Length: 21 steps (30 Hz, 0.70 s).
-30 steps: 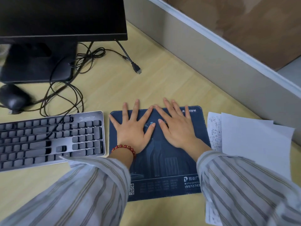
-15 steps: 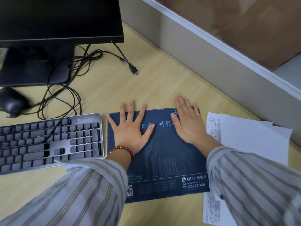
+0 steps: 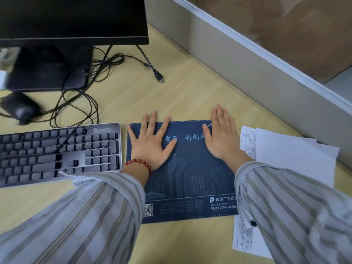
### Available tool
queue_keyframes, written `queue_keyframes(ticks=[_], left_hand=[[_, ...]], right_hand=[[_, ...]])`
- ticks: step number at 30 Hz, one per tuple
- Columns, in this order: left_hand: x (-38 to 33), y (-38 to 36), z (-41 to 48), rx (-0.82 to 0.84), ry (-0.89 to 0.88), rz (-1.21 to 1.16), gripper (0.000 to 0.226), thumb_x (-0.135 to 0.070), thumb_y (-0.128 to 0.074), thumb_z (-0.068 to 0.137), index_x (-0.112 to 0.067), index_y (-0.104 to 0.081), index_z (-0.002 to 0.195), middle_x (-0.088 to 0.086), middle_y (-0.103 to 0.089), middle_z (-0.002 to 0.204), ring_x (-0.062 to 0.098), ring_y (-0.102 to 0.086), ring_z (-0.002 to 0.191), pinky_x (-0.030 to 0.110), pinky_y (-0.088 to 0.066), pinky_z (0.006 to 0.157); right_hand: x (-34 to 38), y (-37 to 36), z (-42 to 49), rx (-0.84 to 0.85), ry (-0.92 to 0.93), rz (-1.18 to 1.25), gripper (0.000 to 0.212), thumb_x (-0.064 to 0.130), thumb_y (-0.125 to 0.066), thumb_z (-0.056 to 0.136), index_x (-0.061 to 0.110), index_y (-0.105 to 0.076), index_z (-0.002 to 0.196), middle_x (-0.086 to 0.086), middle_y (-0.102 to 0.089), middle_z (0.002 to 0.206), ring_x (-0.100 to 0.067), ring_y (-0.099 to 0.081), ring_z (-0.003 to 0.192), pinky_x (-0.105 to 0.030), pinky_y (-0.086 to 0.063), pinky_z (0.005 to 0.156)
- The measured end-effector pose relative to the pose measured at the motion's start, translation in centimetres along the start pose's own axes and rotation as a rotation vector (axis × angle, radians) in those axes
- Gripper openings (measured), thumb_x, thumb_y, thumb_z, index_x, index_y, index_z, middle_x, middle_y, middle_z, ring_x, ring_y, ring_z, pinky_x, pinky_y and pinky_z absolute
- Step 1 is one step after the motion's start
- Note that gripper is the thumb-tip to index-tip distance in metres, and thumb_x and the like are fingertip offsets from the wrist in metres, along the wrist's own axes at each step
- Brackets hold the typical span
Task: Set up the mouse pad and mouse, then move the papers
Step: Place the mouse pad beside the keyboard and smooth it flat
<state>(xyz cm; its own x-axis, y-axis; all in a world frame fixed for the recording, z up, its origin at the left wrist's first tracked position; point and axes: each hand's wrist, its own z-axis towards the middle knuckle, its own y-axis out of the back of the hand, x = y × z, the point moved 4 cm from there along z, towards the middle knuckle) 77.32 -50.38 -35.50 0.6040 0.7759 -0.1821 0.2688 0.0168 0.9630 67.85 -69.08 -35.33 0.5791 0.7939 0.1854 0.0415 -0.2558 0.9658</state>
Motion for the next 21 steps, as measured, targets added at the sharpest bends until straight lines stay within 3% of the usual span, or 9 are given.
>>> queue_keyframes(ticks=[12,21], left_hand=[[0.3,-1.1,-5.6,-0.077,-0.025,-0.002,0.068,-0.059,-0.01,0.088,-0.035,-0.001,0.151,-0.003,0.003,0.162,0.02,0.002,0.15,0.045,0.0,0.12],[0.1,-1.3,-5.5,-0.085,-0.018,0.046,0.071,-0.057,-0.007,0.087,-0.029,-0.003,0.152,-0.001,0.0,0.162,0.024,0.0,0.149,0.047,-0.004,0.12]], right_hand=[[-0.1,-1.0,-5.0,0.013,0.157,-0.028,0.068,0.045,-0.021,0.099,0.01,0.001,0.153,-0.004,0.008,0.162,-0.018,0.007,0.15,-0.034,0.004,0.121],[0.3,-0.9,-5.2,0.001,0.125,-0.005,0.067,0.044,-0.022,0.099,0.01,-0.003,0.153,-0.005,0.006,0.162,-0.02,0.005,0.15,-0.036,0.001,0.122]])
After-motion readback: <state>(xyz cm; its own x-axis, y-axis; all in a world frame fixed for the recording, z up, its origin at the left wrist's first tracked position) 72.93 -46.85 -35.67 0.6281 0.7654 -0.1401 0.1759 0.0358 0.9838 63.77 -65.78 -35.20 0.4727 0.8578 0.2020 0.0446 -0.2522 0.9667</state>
